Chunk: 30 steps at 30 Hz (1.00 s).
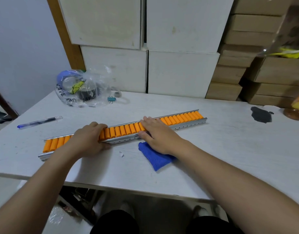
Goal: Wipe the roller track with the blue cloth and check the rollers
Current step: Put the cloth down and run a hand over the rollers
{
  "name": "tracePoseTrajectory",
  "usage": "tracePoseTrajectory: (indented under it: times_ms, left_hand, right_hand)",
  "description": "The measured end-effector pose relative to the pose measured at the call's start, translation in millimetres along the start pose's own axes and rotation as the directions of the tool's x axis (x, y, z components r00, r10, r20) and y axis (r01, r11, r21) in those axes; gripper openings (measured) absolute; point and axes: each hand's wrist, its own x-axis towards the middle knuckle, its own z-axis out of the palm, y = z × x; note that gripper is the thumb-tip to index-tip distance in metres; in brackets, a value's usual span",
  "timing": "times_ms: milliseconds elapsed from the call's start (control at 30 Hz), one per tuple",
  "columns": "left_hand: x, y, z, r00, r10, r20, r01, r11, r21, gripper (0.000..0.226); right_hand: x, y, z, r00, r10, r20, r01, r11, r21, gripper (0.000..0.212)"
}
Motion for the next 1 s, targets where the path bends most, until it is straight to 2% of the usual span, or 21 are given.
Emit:
tracePoseTrajectory:
  times_ms: [200,400,567,633,767,800,867,933,1000]
  left_hand:
    - [2,-1,3,1.000,-0.011,-0.012,0.010,1.000,-0.026,0.075]
    - [4,0,3,1.000,-0.024,-0.011,0.023,0.999,-0.046,0.074]
    - [3,1,3,1.000,-0.026,-0.016,0.025,0.998,-0.057,0.073]
    - [2,2,3,0.999,-0.029,-0.012,0.029,0.998,-0.058,0.072]
    - [1,2,3,0.999,-0.032,-0.019,0.031,0.998,-0.051,0.072]
    - [1,1,3,0.999,-0.033,-0.025,0.031,0.998,-0.049,0.072]
    - [2,1,5,0.999,-0.035,-0.034,0.033,0.998,-0.054,0.073]
    - [2,0,5,0.998,-0.041,-0.038,0.039,0.997,-0.068,0.073]
    - [2,0,6,0.998,-0.045,-0.037,0.042,0.996,-0.078,0.073]
  right_hand:
    - [-11,32,-3,0.997,0.068,-0.041,-0.070,0.996,-0.047,0.063]
    - [-29,85,-22,0.969,0.237,-0.066,-0.240,0.970,-0.044,0.061]
    - [-40,121,-34,0.926,0.347,-0.147,-0.361,0.929,-0.081,0.051]
    - [-43,133,-35,0.904,0.397,-0.157,-0.413,0.907,-0.081,0.055]
    - [-40,133,-32,0.816,0.524,-0.245,-0.554,0.829,-0.074,0.069]
    - [-37,123,-31,0.820,0.511,-0.257,-0.540,0.840,-0.053,0.068]
    - [-28,94,-27,0.880,0.412,-0.235,-0.423,0.906,0.008,0.063]
    - [-21,61,-22,0.953,0.246,-0.179,-0.248,0.969,0.008,0.061]
    - [-14,36,-16,0.990,0.088,-0.113,-0.093,0.995,-0.035,0.060]
